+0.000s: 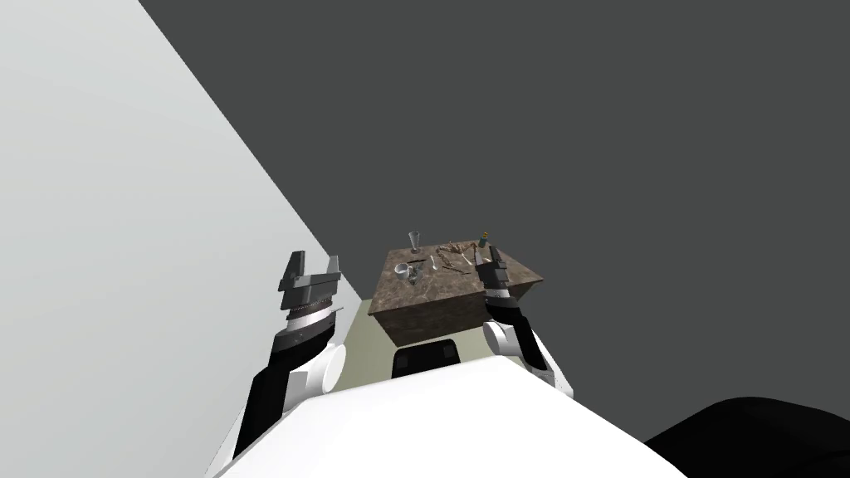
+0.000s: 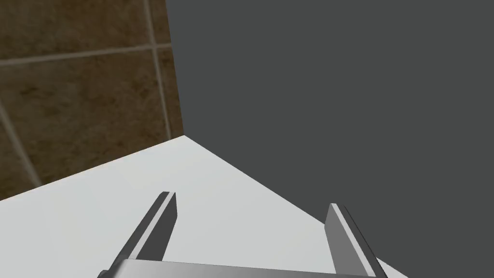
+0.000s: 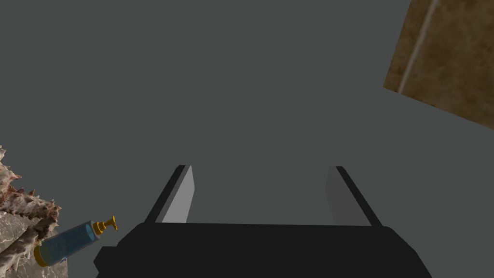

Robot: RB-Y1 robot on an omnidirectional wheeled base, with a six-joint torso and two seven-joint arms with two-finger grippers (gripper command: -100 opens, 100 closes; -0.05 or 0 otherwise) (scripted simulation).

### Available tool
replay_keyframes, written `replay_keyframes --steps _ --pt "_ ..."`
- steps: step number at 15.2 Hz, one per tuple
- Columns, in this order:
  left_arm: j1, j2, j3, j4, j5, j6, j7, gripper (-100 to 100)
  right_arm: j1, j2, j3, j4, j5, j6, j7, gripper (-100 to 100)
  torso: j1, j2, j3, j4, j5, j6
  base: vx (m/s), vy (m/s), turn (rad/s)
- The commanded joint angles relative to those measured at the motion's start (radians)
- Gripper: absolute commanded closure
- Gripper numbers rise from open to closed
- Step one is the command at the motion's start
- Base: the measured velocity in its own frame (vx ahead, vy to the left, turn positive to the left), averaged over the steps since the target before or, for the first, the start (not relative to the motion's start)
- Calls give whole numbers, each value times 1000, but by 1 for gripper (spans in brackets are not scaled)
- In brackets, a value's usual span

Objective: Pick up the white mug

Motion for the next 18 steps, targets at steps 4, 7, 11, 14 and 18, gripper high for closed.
replay_keyframes --steps 4,7,11,14,18 --pt "-5 77 -2 20 36 30 -3 -100 0 0 0 0 0 0 0 0 2 1 0 0 0 1 -14 16 -114" --pt "-10 142 -4 41 74 62 -7 -100 0 0 0 0 0 0 0 0 2 1 1 0 0 0 -18 26 -119" --pt "-17 216 -7 68 124 103 -11 -100 0 0 0 0 0 0 0 0 2 2 1 0 1 0 -22 25 -151" --pt "-20 264 -9 83 153 128 -13 -100 0 0 0 0 0 0 0 0 3 2 1 0 1 1 -27 32 -177" --pt "-29 358 -14 117 217 182 -19 -100 0 0 0 0 0 0 0 0 3 2 1 0 1 1 -34 34 -193"
